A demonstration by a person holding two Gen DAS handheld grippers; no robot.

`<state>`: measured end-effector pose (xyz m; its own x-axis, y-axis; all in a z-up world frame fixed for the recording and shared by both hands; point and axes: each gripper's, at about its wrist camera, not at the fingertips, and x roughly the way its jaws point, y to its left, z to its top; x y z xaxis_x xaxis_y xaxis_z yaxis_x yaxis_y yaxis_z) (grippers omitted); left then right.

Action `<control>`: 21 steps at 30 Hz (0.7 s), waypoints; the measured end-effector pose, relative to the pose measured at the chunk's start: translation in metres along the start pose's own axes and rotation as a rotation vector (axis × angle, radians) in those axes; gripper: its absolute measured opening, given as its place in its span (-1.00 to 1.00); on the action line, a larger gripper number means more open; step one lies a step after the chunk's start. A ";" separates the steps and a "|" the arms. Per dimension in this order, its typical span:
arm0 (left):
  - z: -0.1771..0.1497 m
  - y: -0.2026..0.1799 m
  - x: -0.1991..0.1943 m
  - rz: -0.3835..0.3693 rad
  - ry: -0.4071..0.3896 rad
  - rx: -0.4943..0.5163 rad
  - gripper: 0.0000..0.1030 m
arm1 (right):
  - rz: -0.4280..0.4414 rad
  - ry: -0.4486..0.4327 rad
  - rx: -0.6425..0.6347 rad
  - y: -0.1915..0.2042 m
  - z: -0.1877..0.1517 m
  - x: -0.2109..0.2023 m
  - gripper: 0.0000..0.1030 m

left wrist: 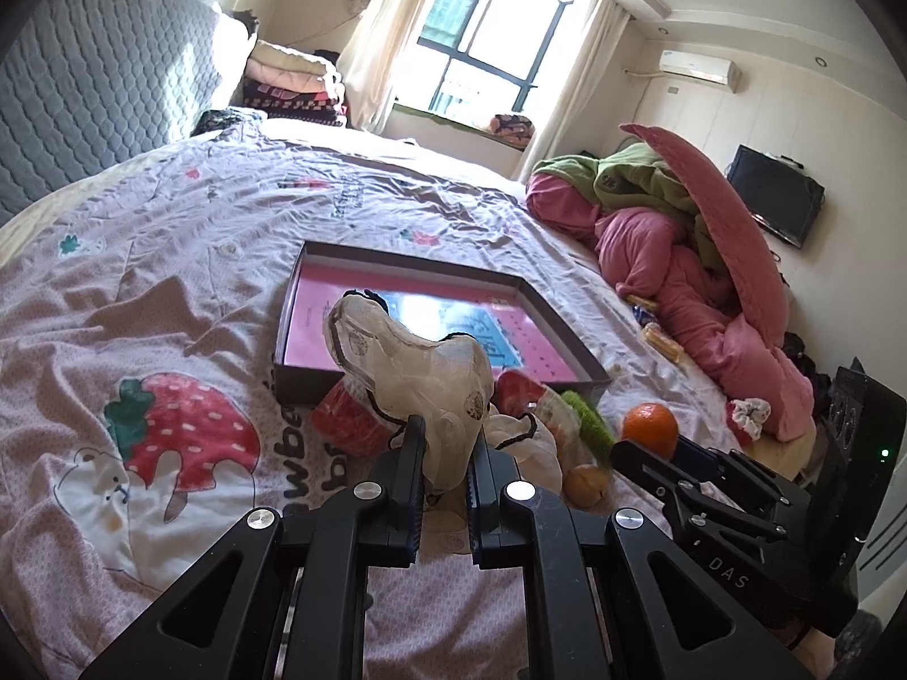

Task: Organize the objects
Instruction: 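Lift the bag with left tool while right tool carries the orange over the tray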

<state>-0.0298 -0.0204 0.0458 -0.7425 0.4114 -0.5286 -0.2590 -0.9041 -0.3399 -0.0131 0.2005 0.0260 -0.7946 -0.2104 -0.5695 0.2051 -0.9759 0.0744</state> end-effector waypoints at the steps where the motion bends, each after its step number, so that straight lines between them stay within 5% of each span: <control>1: 0.003 0.000 0.000 0.002 -0.008 -0.003 -0.78 | -0.005 -0.007 -0.005 -0.001 0.002 -0.001 -0.23; 21: 0.047 -0.023 0.021 0.000 -0.010 0.012 -0.78 | -0.015 -0.082 -0.001 -0.040 0.061 -0.002 -0.23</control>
<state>-0.0686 0.0037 0.0788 -0.7489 0.4104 -0.5204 -0.2666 -0.9054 -0.3304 -0.0541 0.2365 0.0741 -0.8416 -0.2001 -0.5017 0.1938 -0.9789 0.0654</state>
